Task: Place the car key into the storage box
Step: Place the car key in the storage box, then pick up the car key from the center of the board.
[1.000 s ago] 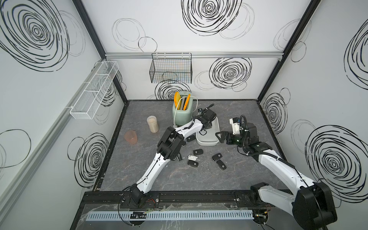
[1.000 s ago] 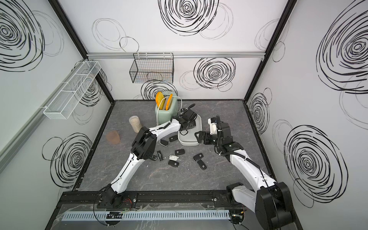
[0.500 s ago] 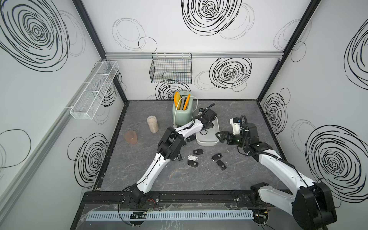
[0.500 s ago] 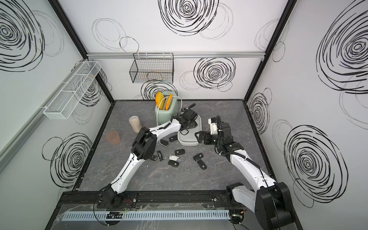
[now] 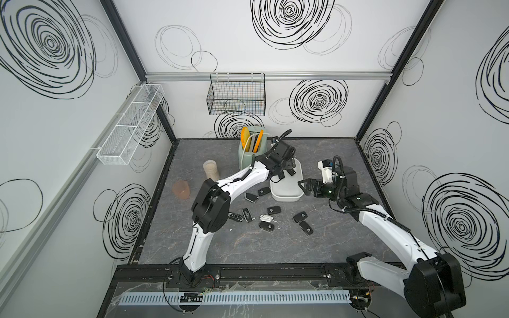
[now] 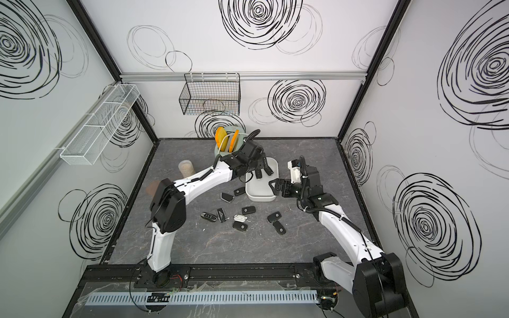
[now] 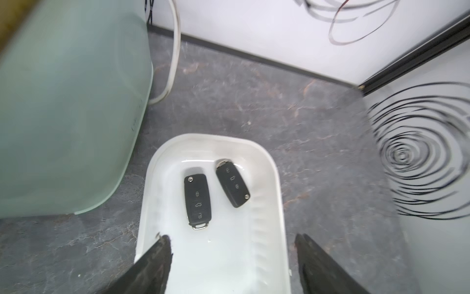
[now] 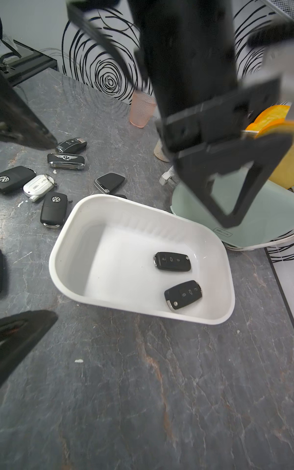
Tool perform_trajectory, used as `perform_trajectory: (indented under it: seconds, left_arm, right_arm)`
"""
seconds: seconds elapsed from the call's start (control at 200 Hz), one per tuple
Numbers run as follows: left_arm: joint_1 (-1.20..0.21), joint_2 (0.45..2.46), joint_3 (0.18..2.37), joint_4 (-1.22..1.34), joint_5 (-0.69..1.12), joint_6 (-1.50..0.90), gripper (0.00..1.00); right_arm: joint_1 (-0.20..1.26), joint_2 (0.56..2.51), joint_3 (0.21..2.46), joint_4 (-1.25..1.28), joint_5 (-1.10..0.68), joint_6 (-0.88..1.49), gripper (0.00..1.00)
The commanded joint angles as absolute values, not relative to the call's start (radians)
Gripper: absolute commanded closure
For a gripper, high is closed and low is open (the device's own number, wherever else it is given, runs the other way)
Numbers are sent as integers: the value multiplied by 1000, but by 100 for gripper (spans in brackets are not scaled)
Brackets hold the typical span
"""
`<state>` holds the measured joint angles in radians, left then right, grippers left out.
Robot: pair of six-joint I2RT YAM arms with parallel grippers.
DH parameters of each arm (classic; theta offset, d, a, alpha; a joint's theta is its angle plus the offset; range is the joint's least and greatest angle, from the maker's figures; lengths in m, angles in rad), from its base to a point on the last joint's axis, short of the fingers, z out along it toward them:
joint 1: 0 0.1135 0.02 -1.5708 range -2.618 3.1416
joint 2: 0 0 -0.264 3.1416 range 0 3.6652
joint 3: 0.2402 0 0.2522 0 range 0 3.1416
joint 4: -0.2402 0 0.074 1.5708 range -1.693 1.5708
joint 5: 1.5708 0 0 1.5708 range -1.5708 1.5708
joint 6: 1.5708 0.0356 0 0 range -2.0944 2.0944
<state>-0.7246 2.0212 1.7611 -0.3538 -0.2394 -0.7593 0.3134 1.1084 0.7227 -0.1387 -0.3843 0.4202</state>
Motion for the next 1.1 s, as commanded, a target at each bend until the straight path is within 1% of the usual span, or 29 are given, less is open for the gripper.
perform_trajectory:
  seconds: [0.0, 0.115, 0.215, 0.25, 0.27, 0.28, 0.325, 0.555, 0.79, 0.86, 1.03, 1.095]
  left_arm:
    - [-709, 1903, 1625, -248, -211, -725, 17]
    - [-686, 1773, 1457, -202, -172, -720, 15]
    - [-671, 1667, 1335, -178, -149, -702, 11]
    - [-666, 1631, 1291, -167, -140, -697, 5]
    - [-663, 1610, 1267, -160, -133, -695, 4]
    - [-662, 1599, 1254, -157, -130, -694, 0]
    - [-655, 1553, 1200, -146, -119, -695, 2]
    - [-615, 1318, 937, -130, -65, -720, 2]
    - [-542, 1107, 714, -162, 1, -755, 2]
    - [-514, 1056, 662, -177, 26, -762, 2]
    - [-429, 967, 556, -190, 104, -781, 2]
    - [-403, 947, 530, -195, 121, -782, 2]
  right_arm:
    - [369, 1113, 747, -182, -367, 425, 1]
    - [464, 1120, 745, -205, -298, 412, 1]
    - [538, 1127, 737, -218, -264, 411, 1]
    - [558, 1130, 732, -222, -259, 413, 1]
    - [572, 1132, 731, -223, -255, 413, 1]
    - [577, 1133, 730, -224, -254, 414, 1]
    - [598, 1135, 723, -228, -248, 416, 1]
    - [697, 1177, 709, -233, -231, 396, 1]
    - [811, 1303, 758, -260, -176, 321, 0]
    - [847, 1351, 781, -265, -146, 295, 1]
    - [888, 1452, 825, -254, -123, 235, 10]
    - [890, 1492, 849, -257, -119, 212, 16]
